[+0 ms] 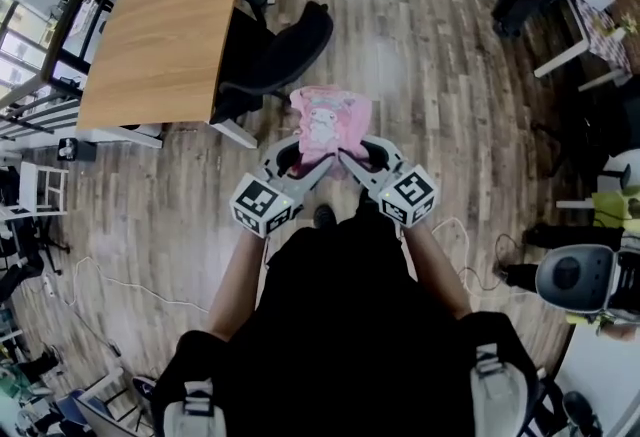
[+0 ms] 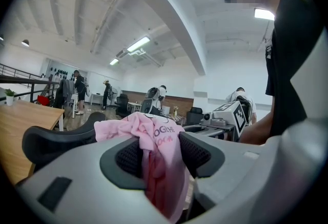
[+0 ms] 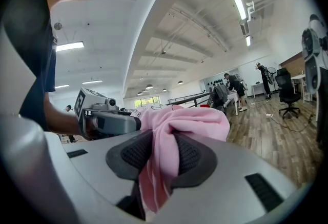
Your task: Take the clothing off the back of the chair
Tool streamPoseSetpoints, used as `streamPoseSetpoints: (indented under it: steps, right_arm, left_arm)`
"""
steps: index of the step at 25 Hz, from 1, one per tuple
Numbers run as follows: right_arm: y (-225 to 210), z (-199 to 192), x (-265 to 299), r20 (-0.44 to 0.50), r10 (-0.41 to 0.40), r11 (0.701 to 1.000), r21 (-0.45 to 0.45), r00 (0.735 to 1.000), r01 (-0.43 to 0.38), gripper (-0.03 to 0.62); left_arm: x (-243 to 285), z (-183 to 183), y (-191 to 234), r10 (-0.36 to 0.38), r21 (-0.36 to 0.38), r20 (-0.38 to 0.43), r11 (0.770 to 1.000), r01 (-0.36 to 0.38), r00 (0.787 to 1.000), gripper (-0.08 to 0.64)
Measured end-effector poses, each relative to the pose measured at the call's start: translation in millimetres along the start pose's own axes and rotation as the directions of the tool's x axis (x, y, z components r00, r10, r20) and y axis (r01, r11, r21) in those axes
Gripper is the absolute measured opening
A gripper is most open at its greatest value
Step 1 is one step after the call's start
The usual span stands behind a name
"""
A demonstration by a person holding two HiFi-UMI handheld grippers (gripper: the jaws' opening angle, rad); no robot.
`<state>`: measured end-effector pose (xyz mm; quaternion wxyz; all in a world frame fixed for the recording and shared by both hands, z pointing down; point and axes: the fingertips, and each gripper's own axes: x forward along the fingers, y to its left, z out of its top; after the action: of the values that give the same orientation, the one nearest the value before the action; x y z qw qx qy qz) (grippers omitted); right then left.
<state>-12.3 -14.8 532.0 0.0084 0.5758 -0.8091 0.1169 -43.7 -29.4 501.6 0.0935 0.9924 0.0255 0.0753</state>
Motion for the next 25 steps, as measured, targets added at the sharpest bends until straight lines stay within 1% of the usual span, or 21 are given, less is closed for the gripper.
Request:
streamPoseSetpoints:
  steps: [3, 7, 12, 19, 25]
  right_arm:
    - [-1, -4, -6, -0.013, -0.012, 1.000, 0.017, 1.000, 0.013, 0.114]
    - [-7, -14, -10, -0.025, -0.026, 0.999, 0.032, 0.999, 0.026, 0.114]
    - [-11, -17, -12, -0.024, -0.040, 0.999, 0.032, 0.999, 0.041, 0.112]
    - [-14, -19, -11, -0.052, -0.041, 0.999, 0.014, 0.998, 0.042, 0.106]
    - [-18, -21, -9, -0.064, -0.036, 0.999, 0.023, 0.997, 0.038, 0.103]
  left_arm:
    - [4, -5, -4, -0.010, -0.022, -0.018, 1.000, 0.010, 1.000, 0.199]
    - [11, -12, -5, -0.027, -0.022, -0.027, 0.999, 0.026, 0.999, 0.199]
    - [15, -16, -5, -0.040, -0.033, -0.032, 0.999, 0.039, 0.999, 0.199]
    - [19, -19, -2, -0.039, -0.037, -0.029, 0.999, 0.038, 0.999, 0.199]
    - [22, -21, 1, -0.026, -0.025, -0.044, 0.999, 0.025, 0.999, 0.199]
